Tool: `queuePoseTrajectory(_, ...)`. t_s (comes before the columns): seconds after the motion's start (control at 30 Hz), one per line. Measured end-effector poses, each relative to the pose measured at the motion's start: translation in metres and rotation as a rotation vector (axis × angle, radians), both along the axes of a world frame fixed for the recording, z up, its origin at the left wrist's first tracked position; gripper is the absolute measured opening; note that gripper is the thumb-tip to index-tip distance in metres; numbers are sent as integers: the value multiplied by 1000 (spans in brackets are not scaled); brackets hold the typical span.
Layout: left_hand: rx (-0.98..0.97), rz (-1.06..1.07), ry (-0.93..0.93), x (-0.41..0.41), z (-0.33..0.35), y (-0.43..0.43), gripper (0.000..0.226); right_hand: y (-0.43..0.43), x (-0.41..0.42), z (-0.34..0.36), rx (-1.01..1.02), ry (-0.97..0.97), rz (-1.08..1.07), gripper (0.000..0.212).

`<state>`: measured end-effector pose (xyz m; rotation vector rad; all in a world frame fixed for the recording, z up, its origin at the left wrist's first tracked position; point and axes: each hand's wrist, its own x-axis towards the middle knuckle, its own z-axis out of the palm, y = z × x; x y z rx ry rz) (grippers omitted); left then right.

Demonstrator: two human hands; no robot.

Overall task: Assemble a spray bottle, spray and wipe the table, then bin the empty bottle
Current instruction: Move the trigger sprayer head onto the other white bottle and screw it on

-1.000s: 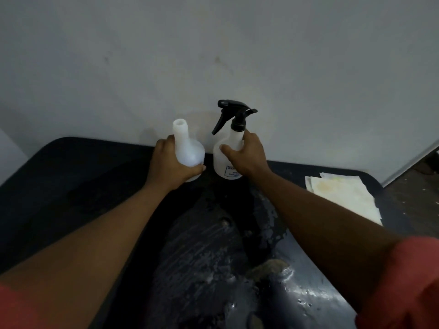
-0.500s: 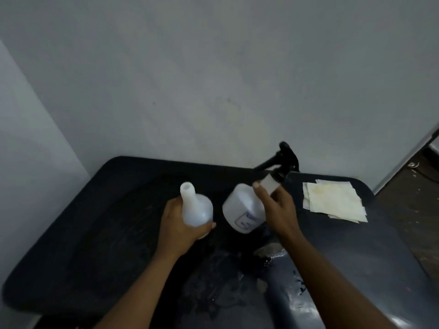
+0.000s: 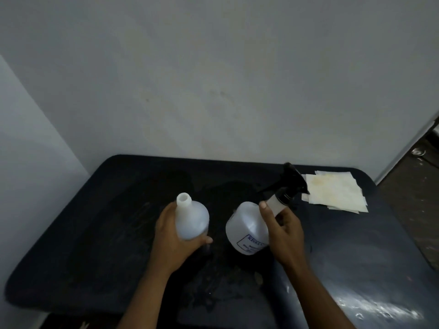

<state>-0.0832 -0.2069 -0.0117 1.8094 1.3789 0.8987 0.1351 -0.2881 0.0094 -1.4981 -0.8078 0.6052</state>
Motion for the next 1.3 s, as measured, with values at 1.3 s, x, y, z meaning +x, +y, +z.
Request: queuePoseTrajectory(1.3, -23, -466, -344, 100, 5, -8, 88, 44, 41, 49, 213, 400, 178, 41)
